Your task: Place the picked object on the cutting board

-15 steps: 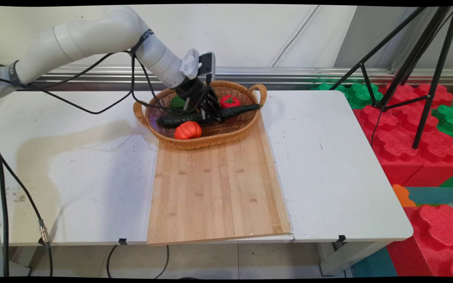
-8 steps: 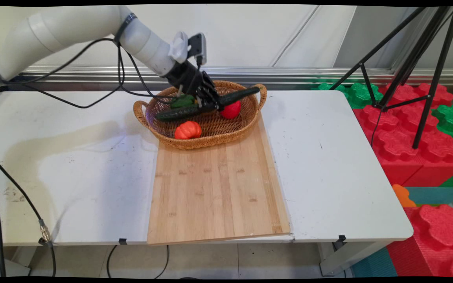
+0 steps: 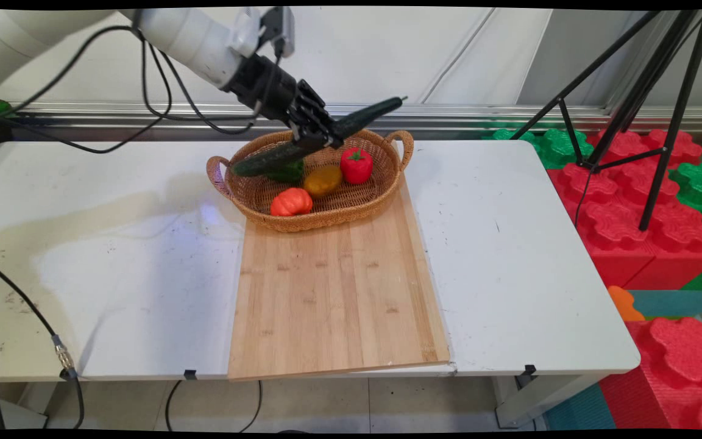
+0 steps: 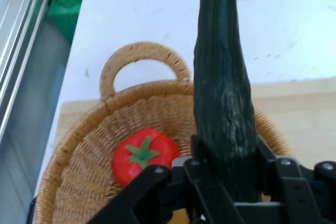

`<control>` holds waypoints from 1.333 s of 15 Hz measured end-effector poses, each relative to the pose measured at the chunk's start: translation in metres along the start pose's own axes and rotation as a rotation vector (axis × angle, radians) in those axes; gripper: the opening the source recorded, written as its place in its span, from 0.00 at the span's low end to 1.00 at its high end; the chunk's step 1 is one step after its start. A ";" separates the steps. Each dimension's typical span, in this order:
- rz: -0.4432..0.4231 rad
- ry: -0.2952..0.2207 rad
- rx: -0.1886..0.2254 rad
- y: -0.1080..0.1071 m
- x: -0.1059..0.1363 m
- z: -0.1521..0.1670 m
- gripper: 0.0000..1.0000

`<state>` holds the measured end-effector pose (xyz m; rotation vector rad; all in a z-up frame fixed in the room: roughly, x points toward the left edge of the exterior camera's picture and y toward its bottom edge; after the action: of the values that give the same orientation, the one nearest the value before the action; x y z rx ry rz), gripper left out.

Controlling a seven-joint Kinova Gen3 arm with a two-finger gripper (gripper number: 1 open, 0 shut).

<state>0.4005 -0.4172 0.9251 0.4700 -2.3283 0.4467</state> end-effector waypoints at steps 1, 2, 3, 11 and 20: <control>-0.006 0.014 -0.010 0.005 0.003 -0.011 0.00; -0.012 0.023 -0.017 0.009 0.005 -0.019 0.00; -0.018 0.032 -0.028 0.014 0.007 -0.028 0.00; -0.096 0.039 -0.134 0.070 -0.001 -0.061 0.00; -0.153 -0.005 -0.176 0.116 -0.015 -0.032 0.00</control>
<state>0.3771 -0.2988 0.9154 0.5585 -2.2917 0.1662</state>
